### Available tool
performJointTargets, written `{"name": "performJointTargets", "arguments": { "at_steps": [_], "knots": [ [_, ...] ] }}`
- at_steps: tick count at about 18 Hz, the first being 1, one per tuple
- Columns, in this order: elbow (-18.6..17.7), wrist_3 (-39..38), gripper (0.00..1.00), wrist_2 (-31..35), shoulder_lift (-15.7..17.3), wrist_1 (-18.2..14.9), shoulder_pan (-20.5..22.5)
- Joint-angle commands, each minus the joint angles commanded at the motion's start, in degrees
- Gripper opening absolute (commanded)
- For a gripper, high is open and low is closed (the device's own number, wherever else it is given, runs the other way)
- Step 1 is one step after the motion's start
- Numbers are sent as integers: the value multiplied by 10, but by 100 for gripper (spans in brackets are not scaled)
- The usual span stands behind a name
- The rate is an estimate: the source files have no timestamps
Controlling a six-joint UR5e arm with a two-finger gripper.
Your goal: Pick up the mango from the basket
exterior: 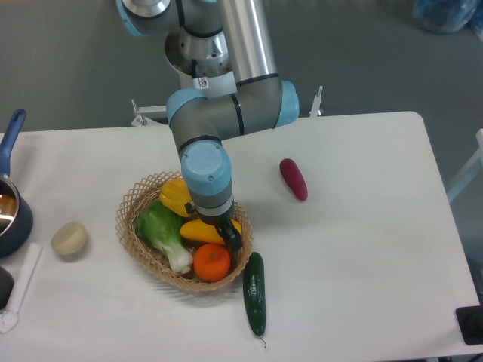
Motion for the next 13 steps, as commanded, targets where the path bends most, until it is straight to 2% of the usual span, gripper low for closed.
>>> {"name": "performJointTargets", "arguments": {
  "at_steps": [6,10,13],
  "knots": [
    [-1,0,98,1,0,0,0],
    [-1,-2,71,2,1,-2,-1],
    [2,-16,60,2,2,-1,-1]
  ]
}}
